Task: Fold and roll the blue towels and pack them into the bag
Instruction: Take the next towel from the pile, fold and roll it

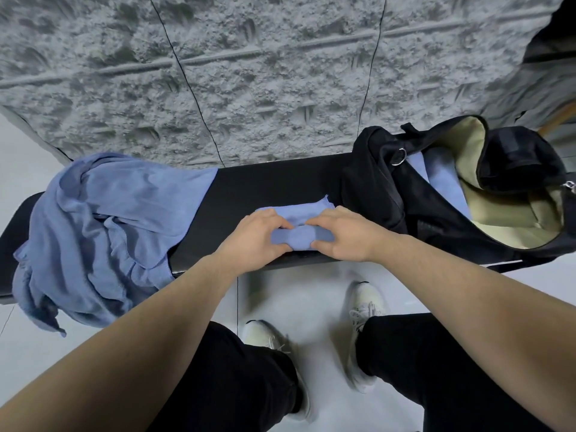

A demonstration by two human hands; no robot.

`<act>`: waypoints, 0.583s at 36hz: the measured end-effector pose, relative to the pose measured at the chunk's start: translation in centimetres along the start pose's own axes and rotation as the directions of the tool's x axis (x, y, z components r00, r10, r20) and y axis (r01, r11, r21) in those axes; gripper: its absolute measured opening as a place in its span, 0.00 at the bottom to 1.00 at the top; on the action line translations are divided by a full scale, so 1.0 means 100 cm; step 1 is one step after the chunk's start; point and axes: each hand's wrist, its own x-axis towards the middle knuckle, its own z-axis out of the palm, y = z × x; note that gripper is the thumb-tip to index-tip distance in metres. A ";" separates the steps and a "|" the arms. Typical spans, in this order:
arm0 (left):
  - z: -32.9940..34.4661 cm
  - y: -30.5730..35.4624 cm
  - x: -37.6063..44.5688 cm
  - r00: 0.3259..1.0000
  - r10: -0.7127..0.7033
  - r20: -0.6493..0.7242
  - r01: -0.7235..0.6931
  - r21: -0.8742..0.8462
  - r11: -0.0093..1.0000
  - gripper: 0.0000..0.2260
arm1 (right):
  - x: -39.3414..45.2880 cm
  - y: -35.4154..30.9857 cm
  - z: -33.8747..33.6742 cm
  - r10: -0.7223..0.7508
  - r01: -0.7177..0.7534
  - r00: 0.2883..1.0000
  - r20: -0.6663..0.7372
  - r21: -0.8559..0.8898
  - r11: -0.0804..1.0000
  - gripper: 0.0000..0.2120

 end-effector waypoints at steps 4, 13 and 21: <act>0.001 0.002 0.001 0.998 0.001 -0.062 0.002 0.053 0.999 0.10 | -0.001 0.002 -0.001 -0.032 0.026 0.990 -0.139 -0.044 0.999 0.30; -0.002 0.006 -0.002 0.999 -0.044 -0.020 0.045 0.034 0.998 0.14 | 0.007 -0.002 0.004 -0.087 0.069 0.987 -0.135 -0.132 0.989 0.22; -0.008 0.003 -0.006 0.999 -0.010 0.037 0.012 -0.058 0.998 0.15 | 0.000 -0.004 0.001 -0.062 0.061 0.996 -0.067 -0.022 0.998 0.16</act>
